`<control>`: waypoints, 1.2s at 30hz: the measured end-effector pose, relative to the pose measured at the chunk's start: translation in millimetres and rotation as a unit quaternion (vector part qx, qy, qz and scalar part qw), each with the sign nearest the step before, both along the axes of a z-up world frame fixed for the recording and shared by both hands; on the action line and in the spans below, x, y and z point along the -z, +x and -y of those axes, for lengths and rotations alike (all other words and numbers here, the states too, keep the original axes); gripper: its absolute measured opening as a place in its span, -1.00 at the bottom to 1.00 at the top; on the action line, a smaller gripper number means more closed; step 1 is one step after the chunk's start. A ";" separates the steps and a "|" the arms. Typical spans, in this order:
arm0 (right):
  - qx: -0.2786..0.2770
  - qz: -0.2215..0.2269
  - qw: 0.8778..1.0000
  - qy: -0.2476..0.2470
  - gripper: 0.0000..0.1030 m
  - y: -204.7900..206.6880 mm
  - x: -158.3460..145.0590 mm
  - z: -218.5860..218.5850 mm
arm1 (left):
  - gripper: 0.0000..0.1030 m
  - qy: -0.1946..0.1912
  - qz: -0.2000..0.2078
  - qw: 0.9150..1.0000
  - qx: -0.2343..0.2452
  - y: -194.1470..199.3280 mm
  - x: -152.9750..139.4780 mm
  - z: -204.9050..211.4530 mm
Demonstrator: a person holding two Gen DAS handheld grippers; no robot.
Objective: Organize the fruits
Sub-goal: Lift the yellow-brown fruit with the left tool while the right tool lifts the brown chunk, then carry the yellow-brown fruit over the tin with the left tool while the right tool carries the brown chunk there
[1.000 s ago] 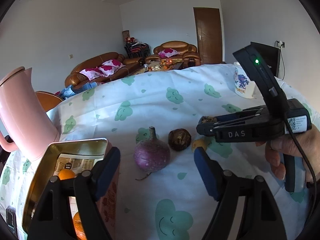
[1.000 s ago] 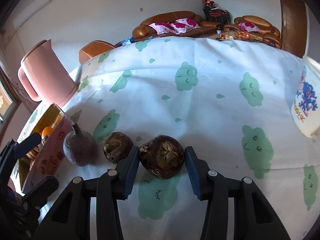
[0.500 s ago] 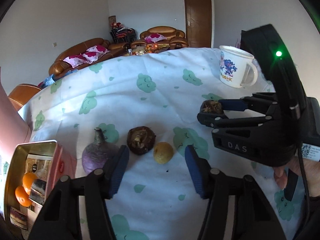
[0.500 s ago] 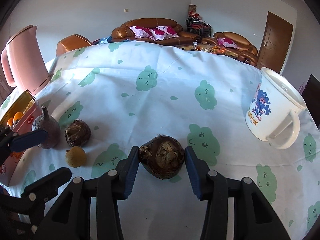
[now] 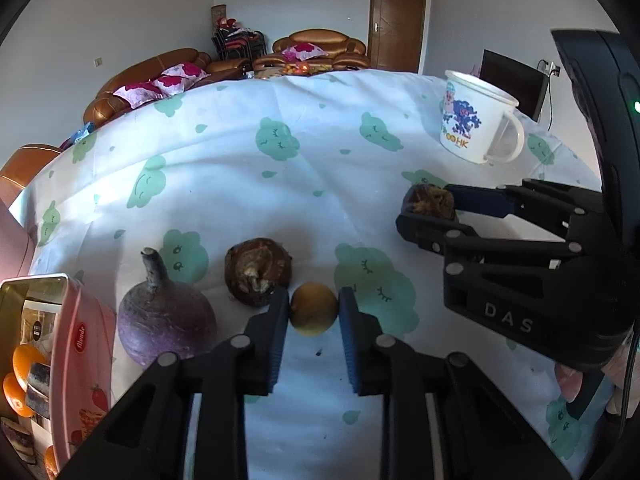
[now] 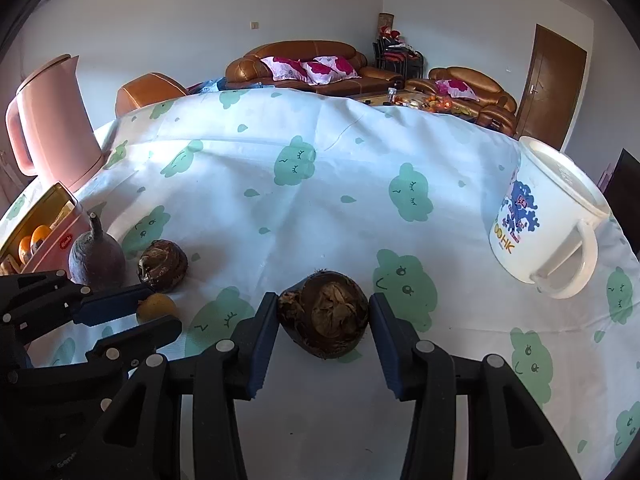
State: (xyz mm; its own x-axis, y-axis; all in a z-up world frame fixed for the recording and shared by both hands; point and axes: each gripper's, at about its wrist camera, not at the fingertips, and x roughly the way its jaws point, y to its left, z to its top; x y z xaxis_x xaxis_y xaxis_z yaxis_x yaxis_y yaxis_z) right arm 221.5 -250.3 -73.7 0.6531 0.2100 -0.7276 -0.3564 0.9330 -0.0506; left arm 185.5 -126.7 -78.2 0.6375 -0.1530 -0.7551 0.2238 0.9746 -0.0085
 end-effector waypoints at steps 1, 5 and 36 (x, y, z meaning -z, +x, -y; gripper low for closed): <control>0.000 0.003 1.000 0.000 -0.07 -0.7 -0.6 0.1 | -0.48 -0.004 0.000 1.000 0.000 -0.3 -0.2 -1.0; -0.002 0.017 1.000 0.007 -0.07 -5.3 -4.8 1.6 | -0.48 -0.009 0.014 1.000 0.003 -4.6 -4.5 -1.5; -0.026 0.122 0.991 0.039 -0.07 -45.9 -30.3 5.8 | -0.48 -0.022 0.118 0.992 -0.029 -33.0 -30.1 -15.3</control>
